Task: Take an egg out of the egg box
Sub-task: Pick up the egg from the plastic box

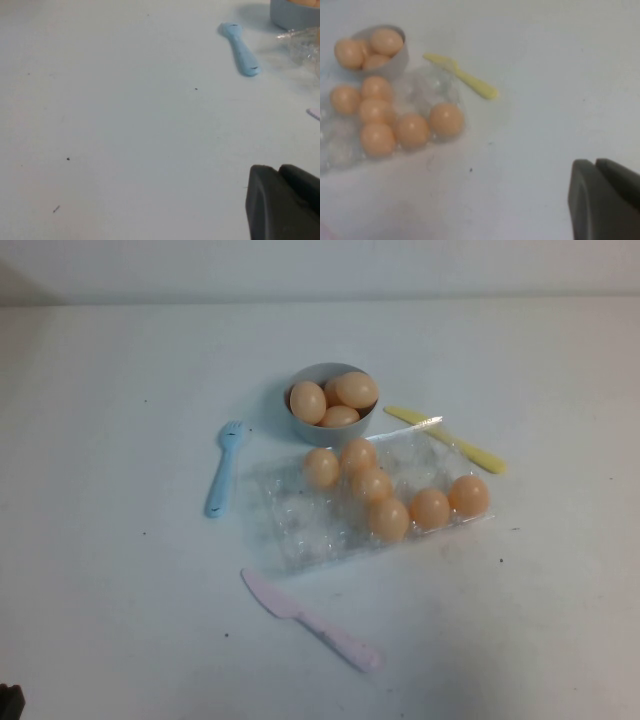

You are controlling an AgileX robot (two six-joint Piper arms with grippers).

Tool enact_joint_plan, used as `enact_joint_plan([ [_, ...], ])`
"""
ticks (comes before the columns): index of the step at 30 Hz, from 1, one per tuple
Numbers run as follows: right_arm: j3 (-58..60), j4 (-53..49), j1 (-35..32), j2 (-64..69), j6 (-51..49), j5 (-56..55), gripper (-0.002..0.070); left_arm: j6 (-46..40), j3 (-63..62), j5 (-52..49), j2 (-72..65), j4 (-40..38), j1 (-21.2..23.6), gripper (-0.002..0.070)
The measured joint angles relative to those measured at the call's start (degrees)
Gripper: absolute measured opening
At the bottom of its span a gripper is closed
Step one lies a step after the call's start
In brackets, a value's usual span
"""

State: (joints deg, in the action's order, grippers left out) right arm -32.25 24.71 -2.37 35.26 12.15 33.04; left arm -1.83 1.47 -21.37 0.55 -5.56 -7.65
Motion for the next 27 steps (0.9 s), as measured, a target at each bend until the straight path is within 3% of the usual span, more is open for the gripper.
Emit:
enact_joint_plan([
  [4, -9.21, -0.88, 0.00, 11.68, 9.03, 11.71, -0.0018, 0.00, 0.00, 0.00, 0.00, 0.00, 0.00, -0.0003],
  [8, -19.15, -3.18, 0.78, 23.57, 11.61, 20.93, -0.0018, 0.00, 0.00, 0.00, 0.00, 0.00, 0.00, -0.0003],
  [17, -40.29, -20.45, 15.78, 46.23, 4.67, 30.72, -0.0018, 0.00, 0.00, 0.00, 0.00, 0.00, 0.00, -0.0003],
  [21, -50.09, -23.12, 18.44, 56.44, 3.40, 34.49, -0.0014, 0.00, 0.00, 0.00, 0.00, 0.00, 0.00, -0.0003],
  [24, -56.70, -21.58, 18.61, 62.47, 4.80, 36.38, 0.0041, 0.00, 0.00, 0.00, 0.00, 0.00, 0.00, -0.0004],
  [27, -61.80, -18.72, 19.18, 66.77, 7.88, 36.92, 0.0200, 0.00, 0.00, 0.00, 0.00, 0.00, 0.00, -0.0003],
])
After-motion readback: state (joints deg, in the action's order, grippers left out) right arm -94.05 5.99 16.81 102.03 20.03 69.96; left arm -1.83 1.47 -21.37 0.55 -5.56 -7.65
